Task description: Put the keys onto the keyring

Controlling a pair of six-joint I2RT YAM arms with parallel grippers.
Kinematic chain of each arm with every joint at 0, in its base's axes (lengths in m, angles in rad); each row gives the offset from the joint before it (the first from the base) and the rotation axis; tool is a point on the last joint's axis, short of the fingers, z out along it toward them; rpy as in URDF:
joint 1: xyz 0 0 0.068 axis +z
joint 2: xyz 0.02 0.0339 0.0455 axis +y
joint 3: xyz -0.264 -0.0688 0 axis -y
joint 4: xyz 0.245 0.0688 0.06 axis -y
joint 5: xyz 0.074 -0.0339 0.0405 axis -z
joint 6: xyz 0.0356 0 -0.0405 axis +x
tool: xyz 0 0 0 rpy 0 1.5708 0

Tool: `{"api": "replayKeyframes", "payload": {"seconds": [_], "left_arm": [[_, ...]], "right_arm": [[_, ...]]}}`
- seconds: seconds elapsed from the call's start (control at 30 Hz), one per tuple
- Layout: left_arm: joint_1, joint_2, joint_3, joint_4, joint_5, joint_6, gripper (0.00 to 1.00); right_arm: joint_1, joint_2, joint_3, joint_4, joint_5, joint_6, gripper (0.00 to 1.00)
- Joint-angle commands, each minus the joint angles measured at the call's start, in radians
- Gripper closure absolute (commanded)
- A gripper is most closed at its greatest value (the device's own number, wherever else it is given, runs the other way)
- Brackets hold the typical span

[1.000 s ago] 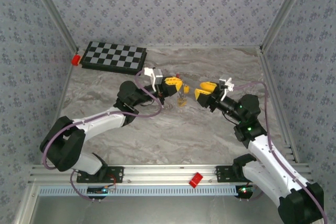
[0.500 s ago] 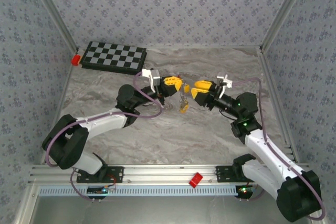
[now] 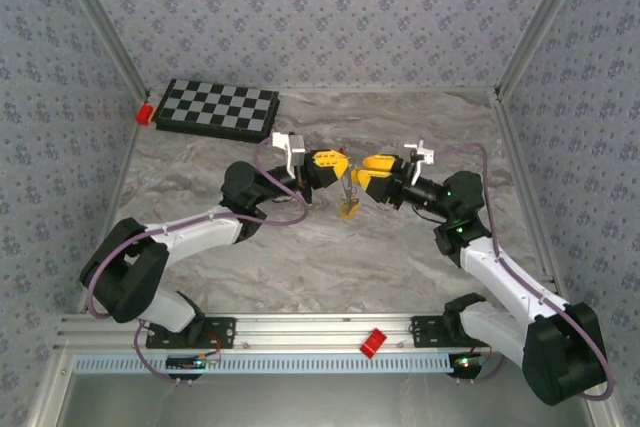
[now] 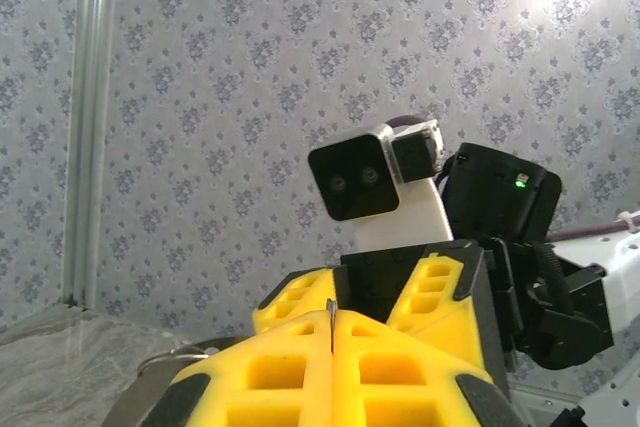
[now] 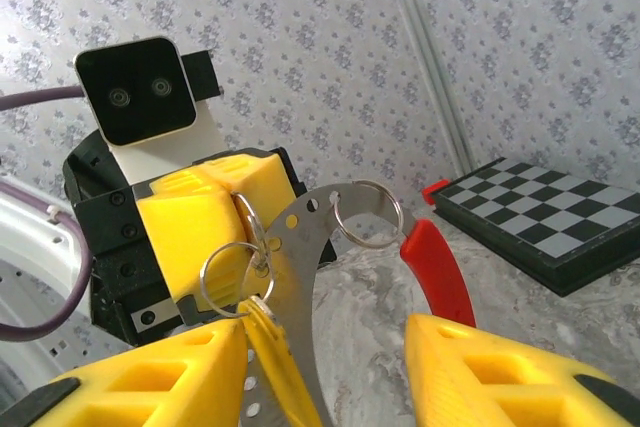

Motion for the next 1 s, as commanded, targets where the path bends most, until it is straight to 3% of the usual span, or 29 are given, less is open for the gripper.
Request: {"api": "replayKeyframes", "payload": {"seconds": [0.0,0.17,0.4,0.43,0.5,0.53,0.8,0.97], "left_arm": [[-0.008,-0.006,0.029,0.071,0.038,-0.019,1.0],[-0.007,-0.016,0.028,0.064,0.04,-0.021,1.0],[-0.008,-0.024,0.03,0.057,0.035,-0.017,1.0],[-0.007,-0.023,0.033,0.055,0.037,-0.018,1.0],[-0.008,-0.023,0.034,0.056,0.042,-0.022,1.0],[-0.007,-0.023,0.035,0.054,0.043,-0.022,1.0],[-0.007,-0.025,0.042,0.045,0.069,-0.031,1.0],[-0.007,-0.022,0.047,0.045,0.07,-0.034,1.0]], "right_arm": [[0.005,0.023,0.047,0.071,-0.059,0.029,0.61],[0.011,0.031,0.045,0.078,-0.06,0.023,0.82],[0.02,0.013,0.022,0.081,-0.081,0.0,0.82],[0.02,0.011,0.02,0.08,-0.085,-0.001,0.78],[0.022,0.004,0.014,0.078,-0.091,-0.012,0.57],[0.02,-0.004,0.012,0.071,-0.09,-0.021,0.55],[0.021,-0.032,0.025,0.025,-0.11,-0.093,0.47],[0.022,-0.016,0.031,0.025,-0.125,-0.096,0.5]]}}
